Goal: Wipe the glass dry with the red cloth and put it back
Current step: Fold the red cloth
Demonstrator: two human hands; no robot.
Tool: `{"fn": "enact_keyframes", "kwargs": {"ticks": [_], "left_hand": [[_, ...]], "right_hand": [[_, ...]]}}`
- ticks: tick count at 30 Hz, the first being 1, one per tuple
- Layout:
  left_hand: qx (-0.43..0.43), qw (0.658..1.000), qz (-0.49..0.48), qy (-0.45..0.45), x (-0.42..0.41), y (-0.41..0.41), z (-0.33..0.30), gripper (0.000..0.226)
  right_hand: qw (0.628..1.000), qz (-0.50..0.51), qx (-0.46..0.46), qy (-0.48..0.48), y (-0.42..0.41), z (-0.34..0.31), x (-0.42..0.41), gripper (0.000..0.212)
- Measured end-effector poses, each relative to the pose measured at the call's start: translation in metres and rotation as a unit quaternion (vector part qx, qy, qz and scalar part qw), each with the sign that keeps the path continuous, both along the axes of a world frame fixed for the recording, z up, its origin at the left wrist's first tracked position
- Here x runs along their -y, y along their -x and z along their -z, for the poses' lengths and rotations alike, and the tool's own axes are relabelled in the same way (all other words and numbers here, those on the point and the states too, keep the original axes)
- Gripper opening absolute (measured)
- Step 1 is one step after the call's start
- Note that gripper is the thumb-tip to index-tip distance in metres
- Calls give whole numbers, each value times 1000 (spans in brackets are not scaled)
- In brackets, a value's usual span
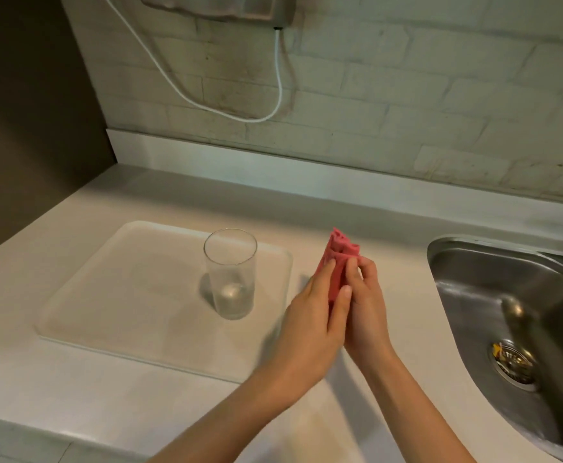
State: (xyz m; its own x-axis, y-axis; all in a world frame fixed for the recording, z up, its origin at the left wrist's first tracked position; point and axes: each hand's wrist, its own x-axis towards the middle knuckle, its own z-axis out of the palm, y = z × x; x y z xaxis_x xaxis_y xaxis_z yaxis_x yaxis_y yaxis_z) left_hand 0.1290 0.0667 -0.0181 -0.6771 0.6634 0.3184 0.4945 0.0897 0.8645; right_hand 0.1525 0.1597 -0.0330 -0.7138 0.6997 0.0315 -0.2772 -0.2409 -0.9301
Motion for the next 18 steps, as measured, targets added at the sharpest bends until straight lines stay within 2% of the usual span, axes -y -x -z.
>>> {"fn": "enact_keyframes", "kwargs": {"ticks": [3,5,8,9,10,12,13,15,18], "left_hand": [[111,989,-4,-101,-10,9,-6,30],[169,974,-11,-148,-13,22,-3,26],[208,966,-4,-150,-15,45,5,27],[226,962,14,-151,-14,51,6,25],[241,958,38,-148,-14,56,6,24],[259,952,91,-133,-13,63,2,24],[259,951,113,-123,-13,65,0,25],[244,956,126,-103,-12,68,-6,26],[157,981,88,-73,-4,64,-12,24]], "right_hand": [[997,-2,2,-78,1,-6,11,56],[992,-19,1,-121,1,-8,18,66],[980,-7,26,-198,-5,-8,10,38],[977,-2,37,-212,-7,-8,2,36],[976,-8,50,-213,-10,-8,-10,43],[983,-83,60,-150,-17,-13,-35,61],[982,-140,62,-114,-21,-17,-46,59],[970,-199,68,-120,-28,-26,-57,40],[962,-145,84,-213,-41,-40,-53,26]]}}
